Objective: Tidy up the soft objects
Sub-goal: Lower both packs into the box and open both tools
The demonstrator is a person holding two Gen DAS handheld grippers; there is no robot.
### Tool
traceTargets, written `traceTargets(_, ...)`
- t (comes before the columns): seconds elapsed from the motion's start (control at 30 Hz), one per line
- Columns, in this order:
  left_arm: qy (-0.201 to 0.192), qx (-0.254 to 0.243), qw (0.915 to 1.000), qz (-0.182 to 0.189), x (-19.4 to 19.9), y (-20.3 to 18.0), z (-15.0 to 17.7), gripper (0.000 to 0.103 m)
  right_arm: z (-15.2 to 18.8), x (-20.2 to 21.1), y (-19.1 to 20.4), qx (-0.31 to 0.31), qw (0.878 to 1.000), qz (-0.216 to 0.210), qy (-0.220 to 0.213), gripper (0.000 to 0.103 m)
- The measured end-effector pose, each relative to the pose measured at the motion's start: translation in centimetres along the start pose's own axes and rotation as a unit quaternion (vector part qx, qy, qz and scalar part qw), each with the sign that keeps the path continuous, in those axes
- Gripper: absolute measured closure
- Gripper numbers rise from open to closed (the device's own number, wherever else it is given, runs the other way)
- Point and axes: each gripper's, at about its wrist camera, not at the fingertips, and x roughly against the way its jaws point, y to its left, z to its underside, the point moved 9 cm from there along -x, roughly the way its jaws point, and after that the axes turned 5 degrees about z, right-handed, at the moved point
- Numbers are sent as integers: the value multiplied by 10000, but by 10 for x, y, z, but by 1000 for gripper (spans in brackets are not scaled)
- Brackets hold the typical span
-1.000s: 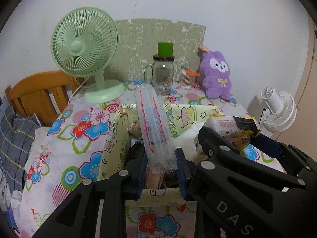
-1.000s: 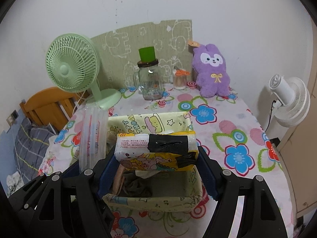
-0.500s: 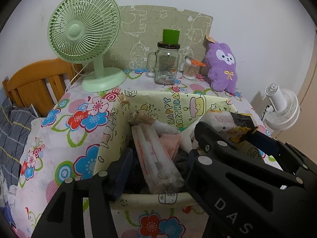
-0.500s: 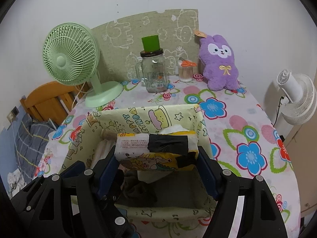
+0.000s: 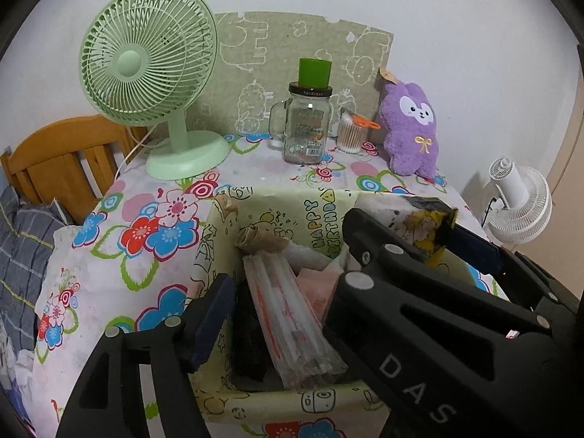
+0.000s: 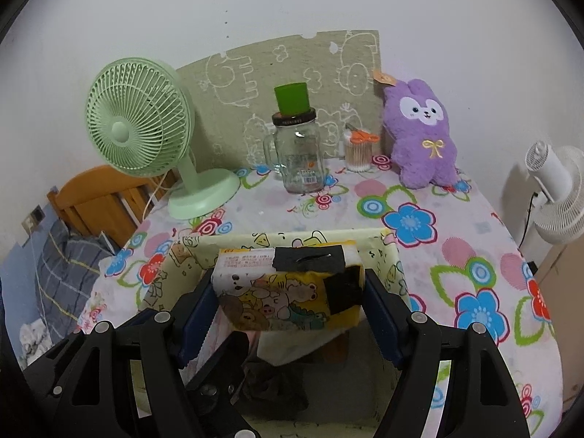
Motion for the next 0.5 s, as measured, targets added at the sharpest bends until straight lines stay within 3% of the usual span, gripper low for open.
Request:
traceTargets(0.17,-14,-7,10000,-95,-2,3,1,27,7,-8,2,-68,9996,-107,236,6)
traceTargets(0.5,-28,-125,9999,-73,4,-4,5,24,13,1,-8,-77,9996,148,245,4)
